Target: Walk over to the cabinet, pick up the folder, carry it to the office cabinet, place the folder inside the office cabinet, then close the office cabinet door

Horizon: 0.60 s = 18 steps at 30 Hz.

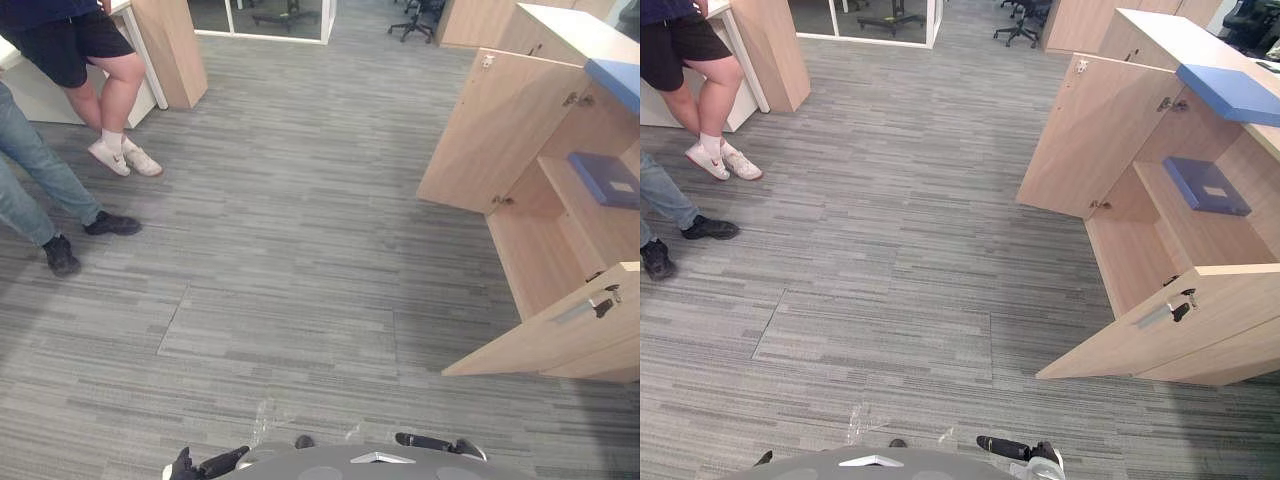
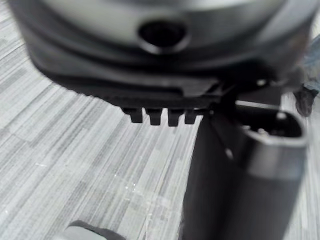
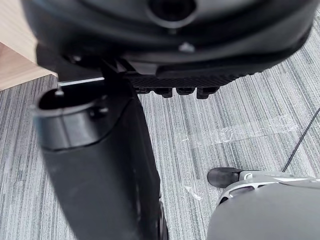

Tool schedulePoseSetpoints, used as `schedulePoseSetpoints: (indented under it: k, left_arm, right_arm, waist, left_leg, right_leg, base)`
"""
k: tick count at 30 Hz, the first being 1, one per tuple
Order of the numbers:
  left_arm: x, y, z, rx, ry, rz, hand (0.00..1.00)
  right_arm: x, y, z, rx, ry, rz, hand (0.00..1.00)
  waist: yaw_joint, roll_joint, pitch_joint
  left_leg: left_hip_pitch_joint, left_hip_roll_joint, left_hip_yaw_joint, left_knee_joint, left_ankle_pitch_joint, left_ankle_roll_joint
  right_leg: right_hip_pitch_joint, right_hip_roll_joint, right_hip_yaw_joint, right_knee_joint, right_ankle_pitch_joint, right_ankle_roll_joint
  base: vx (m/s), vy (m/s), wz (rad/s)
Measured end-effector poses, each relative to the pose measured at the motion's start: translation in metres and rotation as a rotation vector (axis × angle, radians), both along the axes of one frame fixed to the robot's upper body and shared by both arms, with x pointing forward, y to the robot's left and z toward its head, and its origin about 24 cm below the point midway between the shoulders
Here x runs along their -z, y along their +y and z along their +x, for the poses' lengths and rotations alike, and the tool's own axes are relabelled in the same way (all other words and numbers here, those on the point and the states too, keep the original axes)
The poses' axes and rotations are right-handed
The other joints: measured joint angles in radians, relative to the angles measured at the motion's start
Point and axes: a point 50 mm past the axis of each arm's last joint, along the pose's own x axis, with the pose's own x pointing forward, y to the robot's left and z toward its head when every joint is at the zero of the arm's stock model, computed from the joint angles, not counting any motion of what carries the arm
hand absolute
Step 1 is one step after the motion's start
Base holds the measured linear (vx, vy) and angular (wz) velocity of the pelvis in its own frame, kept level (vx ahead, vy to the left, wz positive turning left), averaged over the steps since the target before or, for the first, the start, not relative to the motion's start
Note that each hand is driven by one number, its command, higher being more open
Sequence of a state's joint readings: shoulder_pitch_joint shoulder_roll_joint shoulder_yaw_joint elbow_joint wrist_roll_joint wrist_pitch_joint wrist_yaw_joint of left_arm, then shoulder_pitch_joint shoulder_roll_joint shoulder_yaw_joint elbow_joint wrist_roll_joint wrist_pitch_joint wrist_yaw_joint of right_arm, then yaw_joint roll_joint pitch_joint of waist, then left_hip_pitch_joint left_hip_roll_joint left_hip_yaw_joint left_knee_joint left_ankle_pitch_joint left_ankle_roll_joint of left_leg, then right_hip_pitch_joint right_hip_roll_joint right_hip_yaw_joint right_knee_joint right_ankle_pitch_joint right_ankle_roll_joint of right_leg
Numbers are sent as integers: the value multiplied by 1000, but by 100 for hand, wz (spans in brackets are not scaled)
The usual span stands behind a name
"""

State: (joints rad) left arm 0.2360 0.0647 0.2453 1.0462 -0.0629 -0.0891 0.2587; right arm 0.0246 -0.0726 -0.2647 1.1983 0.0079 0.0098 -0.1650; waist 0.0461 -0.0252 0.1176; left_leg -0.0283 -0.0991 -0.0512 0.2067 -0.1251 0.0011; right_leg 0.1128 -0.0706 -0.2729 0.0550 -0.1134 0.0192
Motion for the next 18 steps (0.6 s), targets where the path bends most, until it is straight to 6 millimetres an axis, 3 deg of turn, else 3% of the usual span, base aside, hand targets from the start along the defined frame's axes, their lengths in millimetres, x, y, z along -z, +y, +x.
schedulePoseSetpoints:
  k: [1, 2, 3, 4, 5, 7, 9, 11, 12, 13, 14, 16, 17, 18]
  left_arm:
    - [-1, -2, 1, -51, -20, -4, 100]
    - [-1, -2, -2, -77, -21, -5, 100]
    - [0, -3, -3, -112, -24, -11, 100]
    - [0, -4, -5, -127, -25, -13, 100]
    - [0, -5, -9, -155, -21, -17, 100]
    - [1, -8, -8, -163, -23, -22, 100]
    - [0, -10, -6, -171, -35, -27, 100]
    - [1, -12, -8, -198, -33, -34, 100]
    - [1, -11, -8, -210, -33, -29, 100]
    - [0, -6, -9, -230, -35, -14, 100]
    - [0, -5, -7, -237, -36, -5, 100]
    - [-1, 1, -9, -254, -40, 16, 100]
    - [-1, 2, -11, -250, -33, 16, 100]
    - [-1, 5, -15, -239, -20, 17, 100]
  right_arm:
    - [-2, -2, 5, -7, -22, -10, 100]
    - [-3, -2, 8, -15, -34, -13, 100]
    - [-5, -2, 13, -28, -50, -18, 100]
    - [-5, -1, 14, -35, -53, -20, 100]
    - [-5, 0, 15, -46, -53, -21, 100]
    - [-5, 1, 17, -54, -54, -18, 100]
    - [-6, 1, 19, -54, -62, -18, 100]
    - [-5, 2, 18, -55, -61, -16, 100]
    - [-5, 3, 17, -53, -57, -12, 100]
    - [-2, 12, 14, -43, -45, 14, 100]
    - [-2, 20, 16, -40, -48, 41, 100]
    - [-2, 41, 27, -36, -78, 116, 100]
    - [-2, 45, 27, -16, -82, 130, 100]
    - [-1, 50, 24, 15, -76, 153, 100]
  waist:
    - [9, 11, 9]
    - [10, 16, 17]
    - [11, 8, 29]
    - [18, 16, 38]
    - [34, 5, 44]
    - [42, -2, 38]
    - [44, 4, 36]
    - [48, 10, 30]
    - [53, 13, 23]
    - [76, -17, 15]
    - [79, -28, 7]
    - [99, -61, -20]
    - [99, -58, -26]
    - [91, -74, -50]
  left_leg:
    - [-54, 25, 32, 140, -69, -39]
    - [-88, 34, 48, 226, -79, -55]
    - [-179, 44, 69, 441, -53, -48]
    - [-224, 47, 77, 530, -61, -35]
    - [-270, 66, 87, 613, -99, -30]
    - [-317, 110, 73, 569, -126, -45]
    - [-326, 136, 6, 373, -107, -61]
    - [-332, 151, -65, 211, -56, -78]
    - [-331, 148, -25, 218, 26, -115]
    - [-336, 119, 40, 256, 31, -81]
    - [-342, 115, 65, 273, 7, -68]
    - [-297, 91, 149, 269, -46, -33]
    - [-274, 81, 169, 258, -56, -24]
    - [-224, 51, 194, 223, -55, 1]
  right_leg:
    - [-25, 0, -2, 63, -34, -1]
    - [-28, -1, 4, 82, -46, -3]
    - [-24, -4, 29, 115, -64, -7]
    - [-24, -14, 44, 134, -71, -7]
    - [-22, -23, 84, 152, -85, -4]
    - [-15, -54, 127, 164, -101, 20]
    - [-9, -100, 168, 171, -129, 64]
    - [0, -160, 196, 174, -165, 124]
    - [13, -193, 202, 171, -179, 146]
    - [22, -242, 231, 165, -184, 148]
    - [17, -256, 246, 173, -180, 148]
    - [-13, -283, 275, 204, -90, 113]
    - [-15, -296, 291, 207, -62, 112]
    - [-21, -332, 317, 232, -14, 111]
  base:
    - [-25, 33, -35]
    - [-3, 48, -53]
    - [17, 50, -51]
    - [61, 86, -77]
    - [127, 136, -89]
    - [180, 184, -73]
    - [253, 309, -43]
    - [342, 447, -31]
    - [495, 612, -49]
    - [452, 505, -48]
    - [551, 459, -73]
    - [462, 324, -91]
    - [366, 265, -84]
    - [441, 298, -60]
